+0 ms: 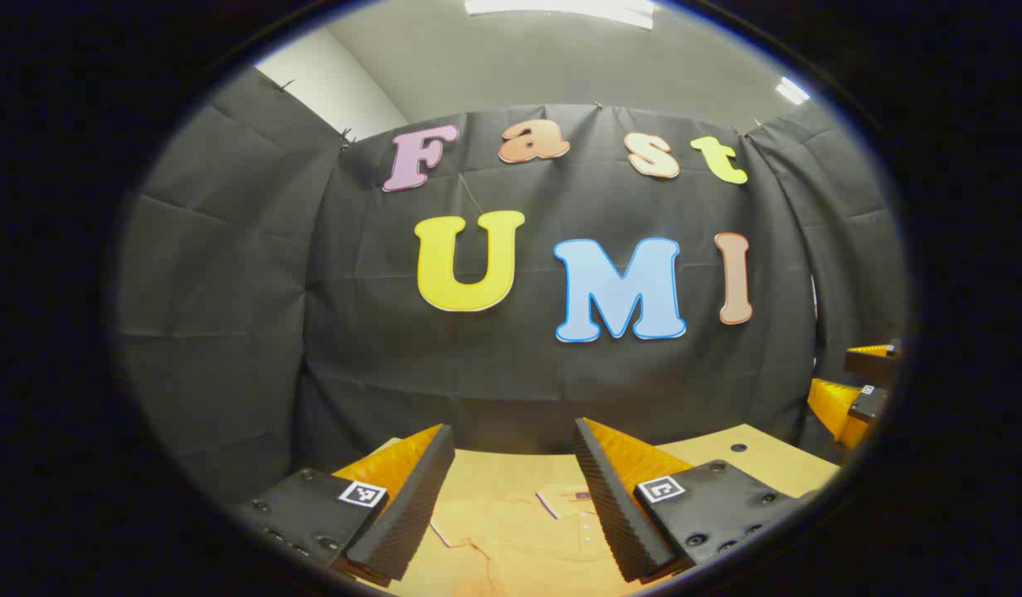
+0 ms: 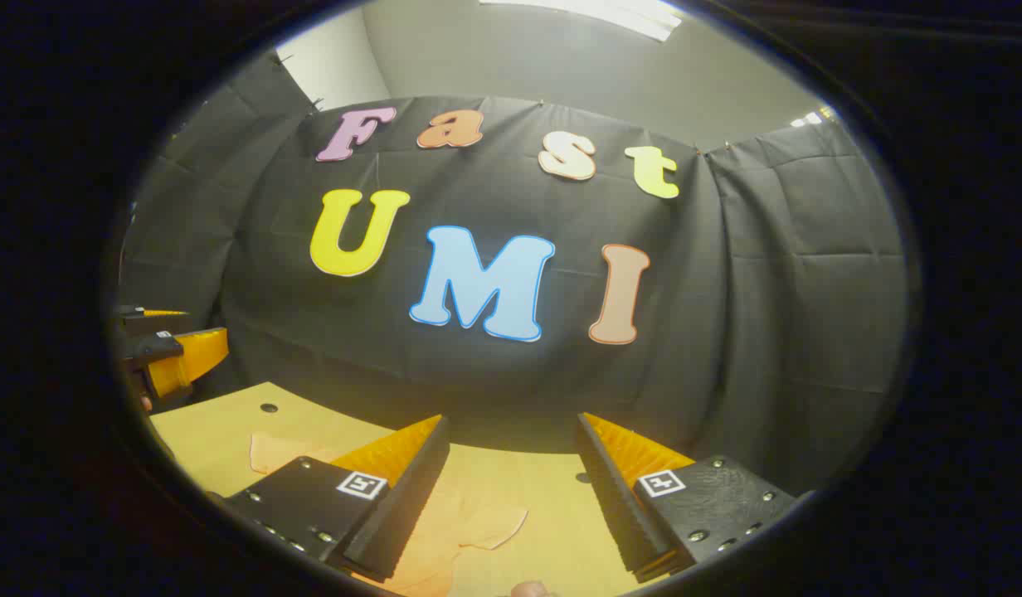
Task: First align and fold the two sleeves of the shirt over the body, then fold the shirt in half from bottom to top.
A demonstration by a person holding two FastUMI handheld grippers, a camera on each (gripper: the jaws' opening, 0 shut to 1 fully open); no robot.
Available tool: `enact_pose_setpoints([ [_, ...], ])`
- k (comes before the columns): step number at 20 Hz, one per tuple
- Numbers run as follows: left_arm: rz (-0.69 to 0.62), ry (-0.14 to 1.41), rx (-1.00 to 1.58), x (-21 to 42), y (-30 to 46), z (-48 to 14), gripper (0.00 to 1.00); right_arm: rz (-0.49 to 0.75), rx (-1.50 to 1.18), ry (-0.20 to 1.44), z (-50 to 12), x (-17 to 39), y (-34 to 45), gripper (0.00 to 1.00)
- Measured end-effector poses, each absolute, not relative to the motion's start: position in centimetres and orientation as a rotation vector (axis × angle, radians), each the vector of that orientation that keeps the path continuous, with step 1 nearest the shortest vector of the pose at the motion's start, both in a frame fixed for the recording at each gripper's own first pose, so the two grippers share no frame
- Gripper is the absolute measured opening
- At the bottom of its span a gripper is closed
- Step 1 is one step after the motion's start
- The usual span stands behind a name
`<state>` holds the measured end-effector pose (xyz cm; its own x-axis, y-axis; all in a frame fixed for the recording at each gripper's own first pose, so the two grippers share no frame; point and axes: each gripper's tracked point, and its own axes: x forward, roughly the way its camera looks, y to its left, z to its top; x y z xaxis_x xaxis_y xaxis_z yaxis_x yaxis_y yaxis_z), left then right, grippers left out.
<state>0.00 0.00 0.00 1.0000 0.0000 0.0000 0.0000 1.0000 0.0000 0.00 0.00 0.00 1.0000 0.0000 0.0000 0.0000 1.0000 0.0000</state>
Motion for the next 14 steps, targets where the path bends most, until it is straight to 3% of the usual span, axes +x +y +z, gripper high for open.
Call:
enact_pose_setpoints([
  [14,-0.042,0.030,0.031,2.9,-0.7,-0.8,0.94,-0.035,0.021,0.041,-1.1,2.3,0.0,0.95],
])
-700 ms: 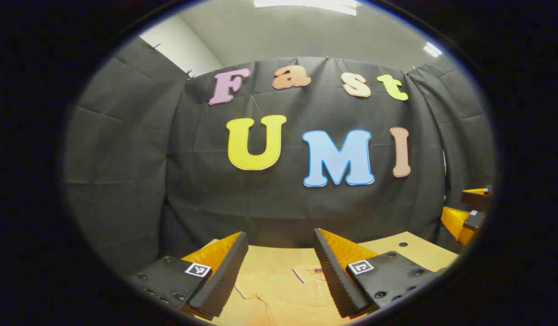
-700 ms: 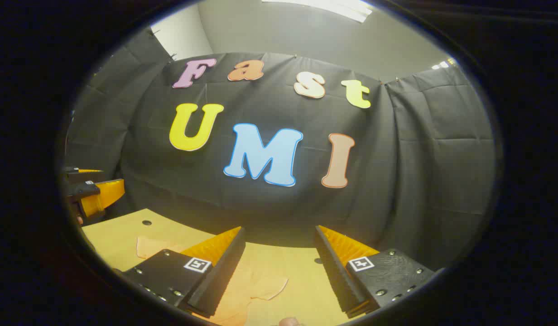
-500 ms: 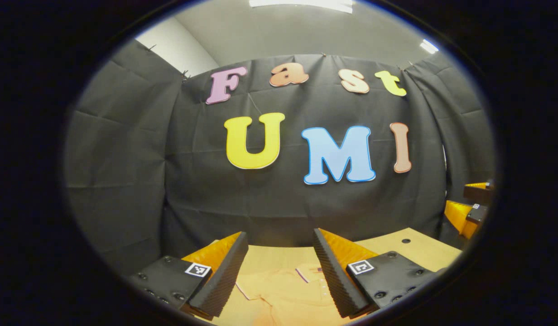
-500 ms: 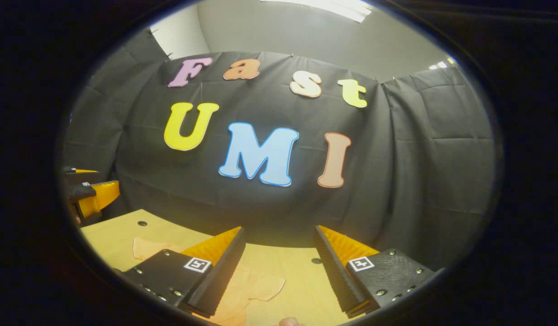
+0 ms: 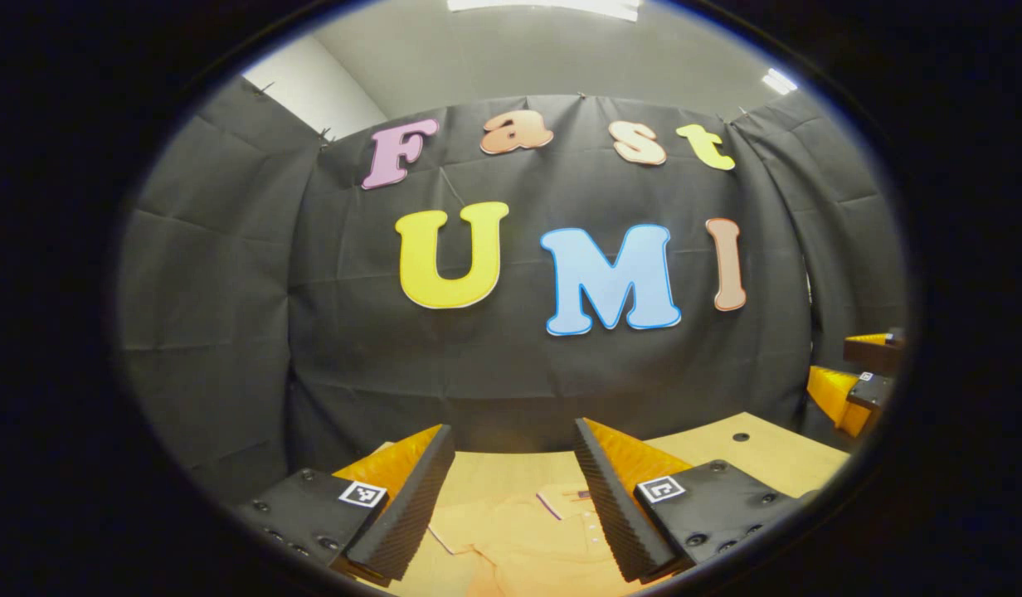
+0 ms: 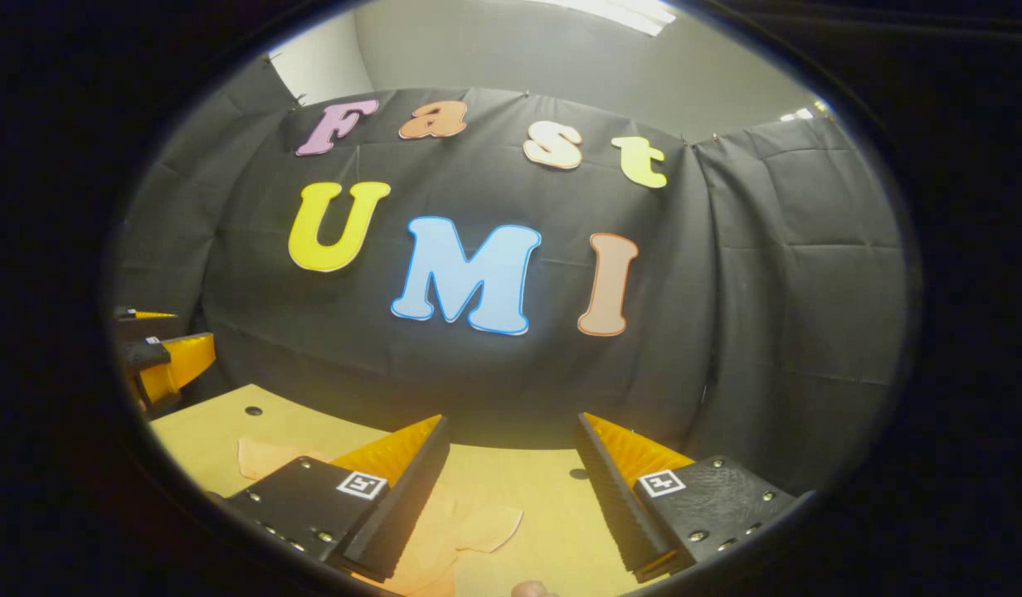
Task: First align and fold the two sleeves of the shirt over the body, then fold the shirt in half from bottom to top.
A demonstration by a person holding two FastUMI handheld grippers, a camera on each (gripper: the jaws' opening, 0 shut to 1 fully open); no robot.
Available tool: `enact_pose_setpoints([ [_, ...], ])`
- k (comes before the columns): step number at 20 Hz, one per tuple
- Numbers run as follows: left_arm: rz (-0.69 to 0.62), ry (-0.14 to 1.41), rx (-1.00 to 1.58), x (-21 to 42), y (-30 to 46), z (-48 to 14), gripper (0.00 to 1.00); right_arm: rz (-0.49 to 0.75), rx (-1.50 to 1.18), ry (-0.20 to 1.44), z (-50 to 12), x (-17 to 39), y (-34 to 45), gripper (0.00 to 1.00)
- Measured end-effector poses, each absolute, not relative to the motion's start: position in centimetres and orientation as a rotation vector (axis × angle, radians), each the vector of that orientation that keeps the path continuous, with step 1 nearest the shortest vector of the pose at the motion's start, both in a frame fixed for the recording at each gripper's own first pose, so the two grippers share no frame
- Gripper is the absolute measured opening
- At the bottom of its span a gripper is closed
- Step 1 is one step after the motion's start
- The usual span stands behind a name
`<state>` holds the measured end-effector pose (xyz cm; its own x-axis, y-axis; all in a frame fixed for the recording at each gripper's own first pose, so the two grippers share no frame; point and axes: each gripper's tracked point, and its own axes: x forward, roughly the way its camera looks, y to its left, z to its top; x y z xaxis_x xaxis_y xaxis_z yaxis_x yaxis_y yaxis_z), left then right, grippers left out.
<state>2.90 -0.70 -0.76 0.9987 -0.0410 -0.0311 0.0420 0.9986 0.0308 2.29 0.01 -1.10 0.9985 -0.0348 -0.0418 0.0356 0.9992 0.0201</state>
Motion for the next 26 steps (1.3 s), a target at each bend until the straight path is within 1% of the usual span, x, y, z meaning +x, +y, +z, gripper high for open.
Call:
enact_pose_setpoints([
  [6,0.035,0.055,-0.005,2.8,1.2,-2.0,0.94,0.027,0.054,0.101,-3.8,4.4,0.5,0.95],
  [9,0.051,0.065,-0.023,2.9,1.4,-2.4,0.94,0.036,0.100,0.177,-6.7,6.3,0.2,0.95],
  [14,0.073,0.071,-0.030,2.5,1.6,-2.9,0.94,0.043,0.186,0.370,-14.2,10.0,-0.1,0.95],
  [19,0.108,0.101,-0.036,1.6,2.0,-3.9,0.94,0.031,0.113,0.524,-21.7,14.1,-0.8,0.95],
  [26,0.146,0.128,-0.044,-0.4,2.4,-4.2,0.94,0.045,0.105,0.717,-30.6,16.6,-0.2,0.95],
])
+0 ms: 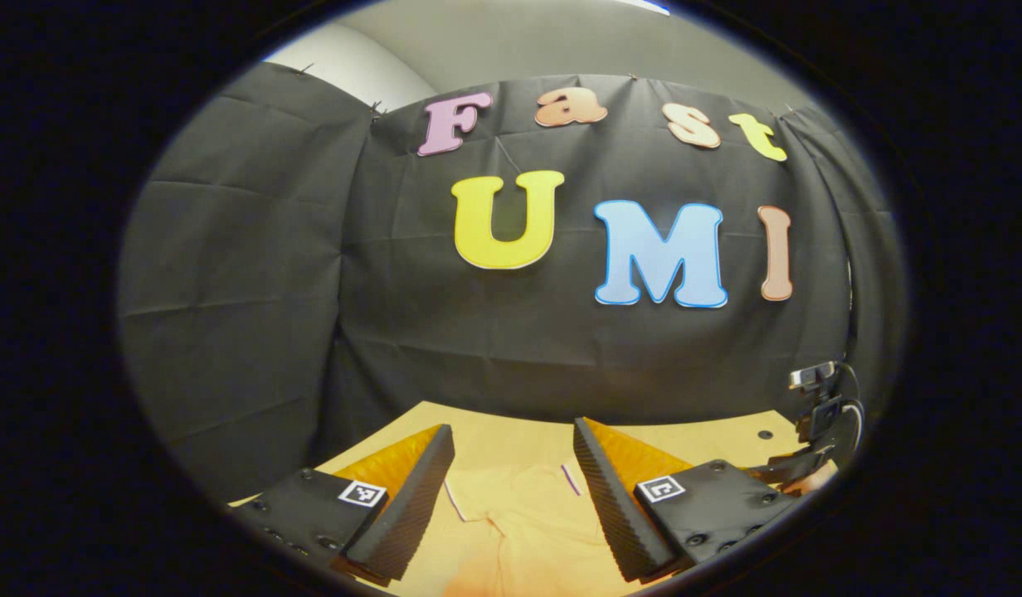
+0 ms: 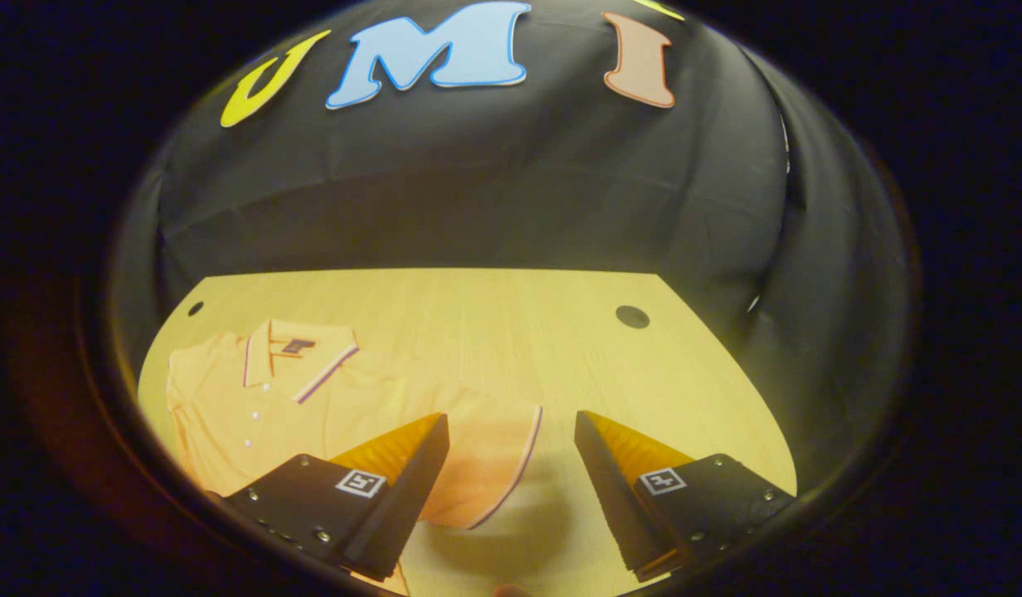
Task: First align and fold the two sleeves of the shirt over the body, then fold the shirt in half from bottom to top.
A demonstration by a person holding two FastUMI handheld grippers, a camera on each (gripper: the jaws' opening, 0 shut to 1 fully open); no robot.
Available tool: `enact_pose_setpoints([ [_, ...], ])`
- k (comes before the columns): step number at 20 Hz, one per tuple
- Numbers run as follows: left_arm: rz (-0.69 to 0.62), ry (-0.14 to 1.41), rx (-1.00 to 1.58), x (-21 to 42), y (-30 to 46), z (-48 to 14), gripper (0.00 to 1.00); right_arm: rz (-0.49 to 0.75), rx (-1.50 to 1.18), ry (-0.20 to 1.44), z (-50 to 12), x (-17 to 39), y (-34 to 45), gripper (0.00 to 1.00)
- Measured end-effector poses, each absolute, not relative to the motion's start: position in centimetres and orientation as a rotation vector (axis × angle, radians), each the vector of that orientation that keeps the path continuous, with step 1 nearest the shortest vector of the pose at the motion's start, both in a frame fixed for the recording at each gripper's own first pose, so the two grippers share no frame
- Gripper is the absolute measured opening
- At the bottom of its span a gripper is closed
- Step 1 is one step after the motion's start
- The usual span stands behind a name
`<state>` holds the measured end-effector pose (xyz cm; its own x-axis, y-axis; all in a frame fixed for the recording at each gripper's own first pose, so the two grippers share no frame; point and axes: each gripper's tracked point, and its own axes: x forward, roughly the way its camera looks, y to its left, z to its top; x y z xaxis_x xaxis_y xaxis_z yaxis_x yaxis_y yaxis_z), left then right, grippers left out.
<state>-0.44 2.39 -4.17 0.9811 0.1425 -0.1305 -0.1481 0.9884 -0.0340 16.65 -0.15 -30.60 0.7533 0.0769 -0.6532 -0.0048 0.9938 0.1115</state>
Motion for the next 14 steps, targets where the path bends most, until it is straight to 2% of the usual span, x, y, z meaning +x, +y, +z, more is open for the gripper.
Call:
enact_pose_setpoints([
  [11,0.156,0.164,-0.045,-2.6,2.1,-4.4,0.94,0.045,0.221,0.899,-36.1,18.1,0.9,0.95],
  [14,0.149,0.169,-0.047,-2.7,1.9,-4.6,0.95,0.025,0.224,0.896,-36.1,18.3,0.6,0.94],
])
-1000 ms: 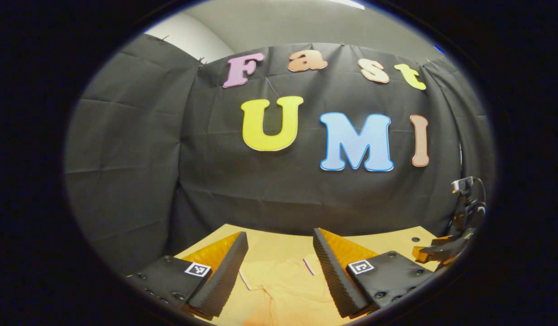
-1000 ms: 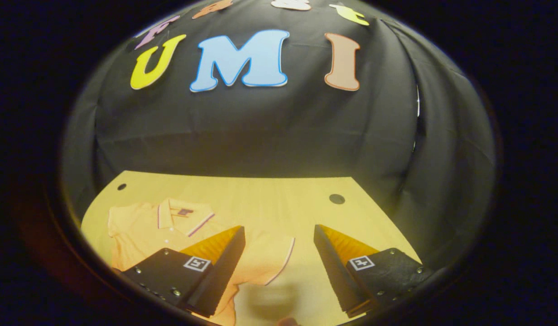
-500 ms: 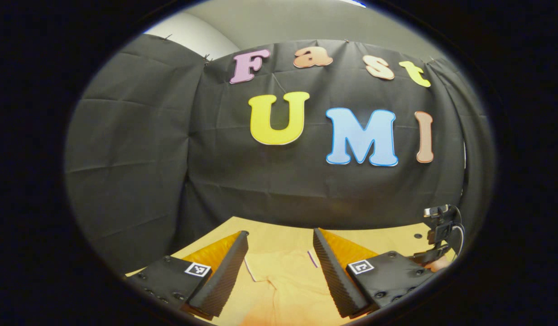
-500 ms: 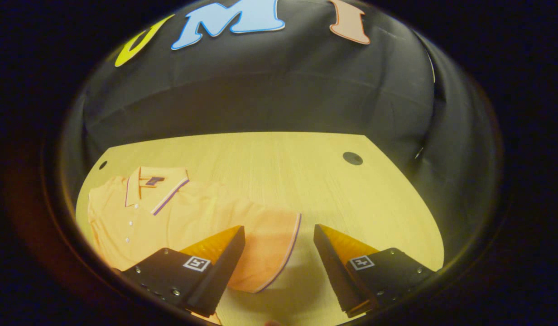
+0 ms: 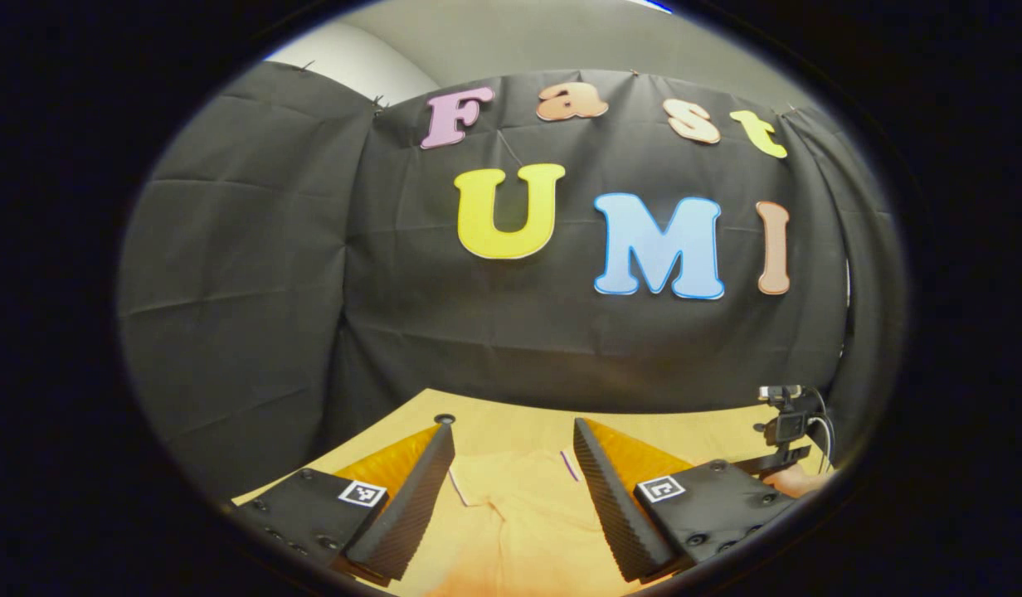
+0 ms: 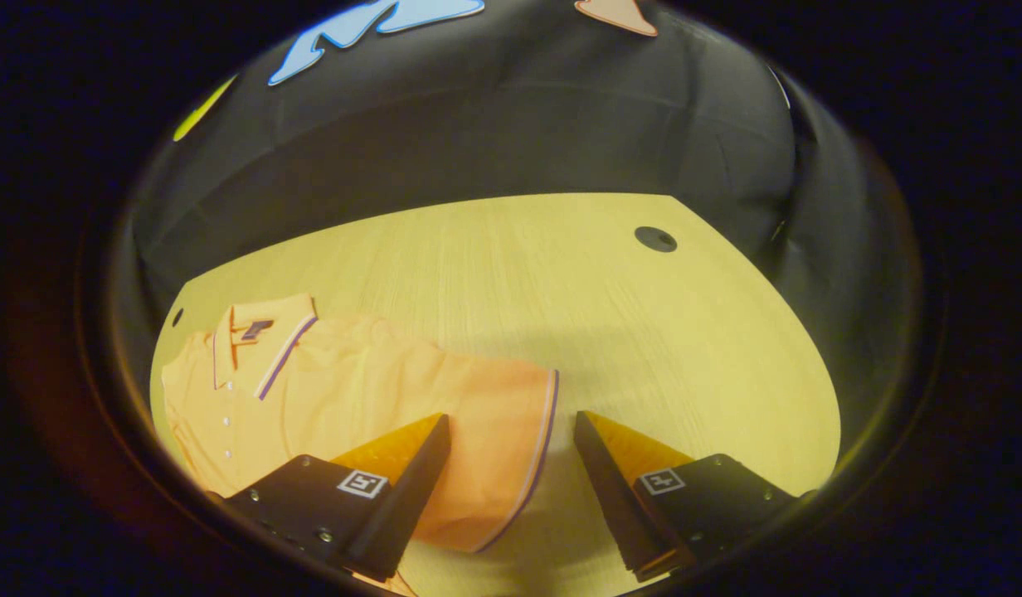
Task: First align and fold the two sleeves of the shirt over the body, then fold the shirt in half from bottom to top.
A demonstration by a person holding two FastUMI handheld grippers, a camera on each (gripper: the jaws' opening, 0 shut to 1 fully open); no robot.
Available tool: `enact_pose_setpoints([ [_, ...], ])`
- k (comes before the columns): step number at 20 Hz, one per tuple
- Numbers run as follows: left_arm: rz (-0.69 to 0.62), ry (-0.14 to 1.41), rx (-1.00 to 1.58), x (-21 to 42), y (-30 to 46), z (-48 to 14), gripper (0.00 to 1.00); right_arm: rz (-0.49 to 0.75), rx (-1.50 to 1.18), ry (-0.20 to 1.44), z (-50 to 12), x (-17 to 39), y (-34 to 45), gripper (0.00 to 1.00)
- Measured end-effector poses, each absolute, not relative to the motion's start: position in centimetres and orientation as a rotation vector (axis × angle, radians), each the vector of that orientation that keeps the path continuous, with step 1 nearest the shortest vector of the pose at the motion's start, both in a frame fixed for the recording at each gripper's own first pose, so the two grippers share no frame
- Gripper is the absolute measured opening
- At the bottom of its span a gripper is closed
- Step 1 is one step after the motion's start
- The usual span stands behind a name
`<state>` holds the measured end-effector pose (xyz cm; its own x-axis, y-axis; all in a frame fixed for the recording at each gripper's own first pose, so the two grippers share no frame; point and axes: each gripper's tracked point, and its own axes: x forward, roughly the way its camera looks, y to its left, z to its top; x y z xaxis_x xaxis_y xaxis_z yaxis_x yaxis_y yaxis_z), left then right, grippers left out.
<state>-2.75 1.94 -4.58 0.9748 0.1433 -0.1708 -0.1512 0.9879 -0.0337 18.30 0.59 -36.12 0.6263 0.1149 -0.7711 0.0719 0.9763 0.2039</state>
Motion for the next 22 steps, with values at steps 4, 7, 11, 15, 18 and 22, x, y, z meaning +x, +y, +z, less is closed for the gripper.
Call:
enact_pose_setpoints([
  [4,0.148,0.166,-0.046,-3.1,1.9,-4.4,0.95,0.016,0.233,0.906,-36.2,18.2,0.3,0.66],
  [7,0.155,0.168,-0.050,-3.7,2.0,-4.5,0.94,0.034,0.212,0.905,-36.1,17.9,0.7,0.35],
  [11,0.168,0.169,-0.049,-4.5,2.4,-4.6,0.95,0.025,0.153,0.876,-35.4,17.8,1.0,0.14],
  [15,0.183,0.162,-0.046,-5.3,2.7,-4.5,0.95,0.057,0.148,0.796,-32.5,18.3,1.5,0.04],
  [18,0.187,0.165,-0.062,-5.4,2.7,-4.6,0.95,0.111,0.157,0.727,-29.3,18.3,2.6,0.04],
  [22,0.185,0.164,-0.077,-5.3,2.5,-4.8,0.95,0.199,0.131,0.676,-26.8,17.6,5.3,0.04],
])
